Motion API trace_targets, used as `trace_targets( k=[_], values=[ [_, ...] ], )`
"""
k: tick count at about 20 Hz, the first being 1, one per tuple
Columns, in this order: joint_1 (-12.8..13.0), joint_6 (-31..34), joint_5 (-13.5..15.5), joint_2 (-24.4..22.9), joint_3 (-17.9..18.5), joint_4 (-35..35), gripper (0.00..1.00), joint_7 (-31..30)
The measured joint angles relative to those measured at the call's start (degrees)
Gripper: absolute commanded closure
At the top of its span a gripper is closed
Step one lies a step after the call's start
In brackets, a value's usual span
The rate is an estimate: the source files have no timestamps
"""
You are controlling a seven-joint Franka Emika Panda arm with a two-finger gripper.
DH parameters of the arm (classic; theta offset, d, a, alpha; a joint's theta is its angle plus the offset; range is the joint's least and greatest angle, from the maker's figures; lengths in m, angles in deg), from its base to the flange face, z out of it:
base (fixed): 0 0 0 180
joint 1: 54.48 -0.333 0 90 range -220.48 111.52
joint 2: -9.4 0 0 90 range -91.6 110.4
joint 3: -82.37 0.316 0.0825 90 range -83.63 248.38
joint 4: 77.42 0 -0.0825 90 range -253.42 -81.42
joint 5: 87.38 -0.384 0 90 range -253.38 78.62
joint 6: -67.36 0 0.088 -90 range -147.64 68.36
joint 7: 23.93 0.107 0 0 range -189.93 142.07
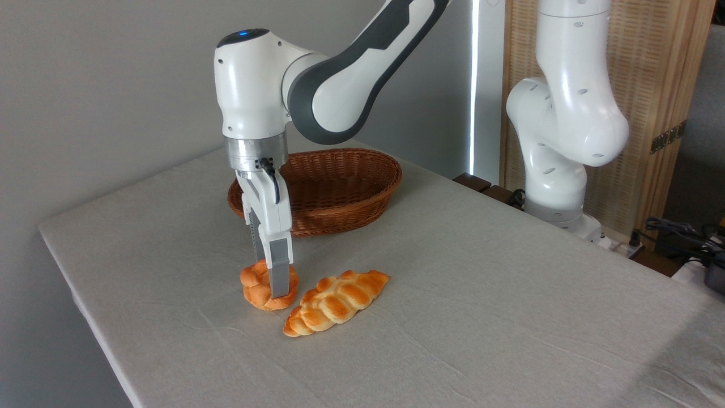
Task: Put bread into the basket
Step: 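Close the gripper on the round bread roll, then lift the roll and carry it over the wicker basket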
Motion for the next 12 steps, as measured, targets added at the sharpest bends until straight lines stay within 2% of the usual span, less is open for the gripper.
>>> trace_targets(
  k=[2,4,7,12],
  values=[
    [0.00,-0.01,0.00,0.00,0.00,0.00,0.76,0.00],
    [0.00,-0.02,0.00,0.00,0.00,0.00,0.85,0.00],
    [0.00,-0.03,0.00,-0.02,0.00,0.03,0.90,0.00],
    [0.00,-0.10,0.00,-0.05,0.00,0.10,0.90,0.00]
  ],
)
